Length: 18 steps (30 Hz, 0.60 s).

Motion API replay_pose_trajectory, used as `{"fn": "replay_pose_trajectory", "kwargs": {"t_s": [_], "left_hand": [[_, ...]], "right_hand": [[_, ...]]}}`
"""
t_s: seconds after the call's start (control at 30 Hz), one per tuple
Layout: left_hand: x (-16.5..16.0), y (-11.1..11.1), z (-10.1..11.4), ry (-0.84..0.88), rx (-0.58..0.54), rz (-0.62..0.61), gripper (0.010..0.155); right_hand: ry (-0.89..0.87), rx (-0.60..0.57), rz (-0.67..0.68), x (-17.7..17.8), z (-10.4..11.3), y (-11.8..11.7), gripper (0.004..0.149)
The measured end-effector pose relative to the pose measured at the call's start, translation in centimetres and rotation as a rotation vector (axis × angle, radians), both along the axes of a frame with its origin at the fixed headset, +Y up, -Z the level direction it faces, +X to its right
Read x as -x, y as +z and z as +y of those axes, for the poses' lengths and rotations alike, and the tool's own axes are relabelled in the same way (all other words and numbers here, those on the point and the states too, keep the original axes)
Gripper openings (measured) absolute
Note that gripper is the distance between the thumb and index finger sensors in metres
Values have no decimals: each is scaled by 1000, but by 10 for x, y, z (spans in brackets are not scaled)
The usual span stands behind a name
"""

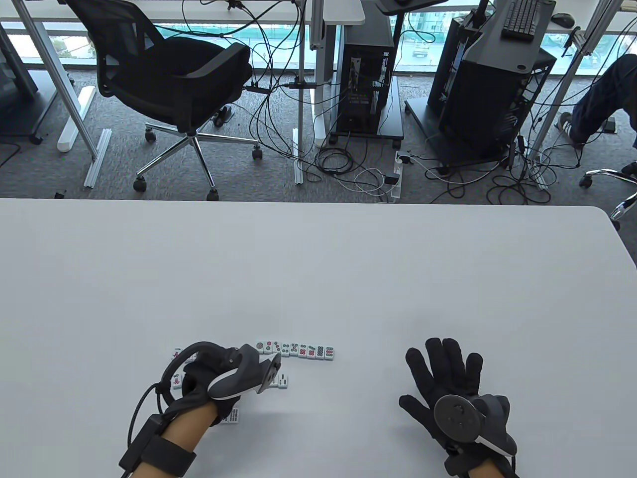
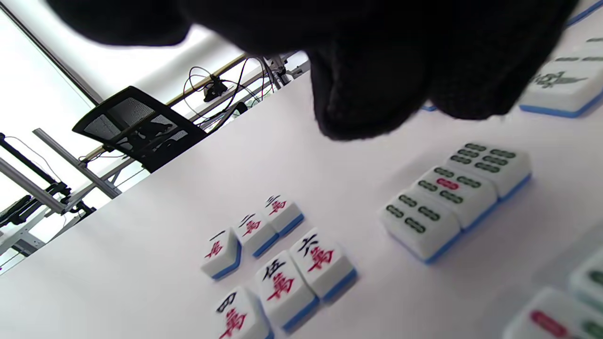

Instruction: Mahjong suit sorting

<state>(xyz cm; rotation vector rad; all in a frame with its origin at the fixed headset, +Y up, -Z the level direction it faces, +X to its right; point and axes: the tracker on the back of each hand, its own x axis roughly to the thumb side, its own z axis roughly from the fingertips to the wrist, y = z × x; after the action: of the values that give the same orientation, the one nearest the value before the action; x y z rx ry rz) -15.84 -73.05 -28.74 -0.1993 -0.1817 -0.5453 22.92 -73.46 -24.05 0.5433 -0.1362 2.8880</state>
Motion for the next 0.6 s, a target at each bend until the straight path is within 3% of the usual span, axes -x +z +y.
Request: {"fn": "replay_pose_trajectory", "kwargs": {"t_s": [0.2, 0.6], "left_hand": [[27, 3, -19, 53, 82, 78, 63], [12, 3, -41, -18, 63, -7, 62]], "right_hand": [[3, 9, -4, 0, -1, 0, 78], [7, 14, -6, 0, -1, -1, 78]]}}
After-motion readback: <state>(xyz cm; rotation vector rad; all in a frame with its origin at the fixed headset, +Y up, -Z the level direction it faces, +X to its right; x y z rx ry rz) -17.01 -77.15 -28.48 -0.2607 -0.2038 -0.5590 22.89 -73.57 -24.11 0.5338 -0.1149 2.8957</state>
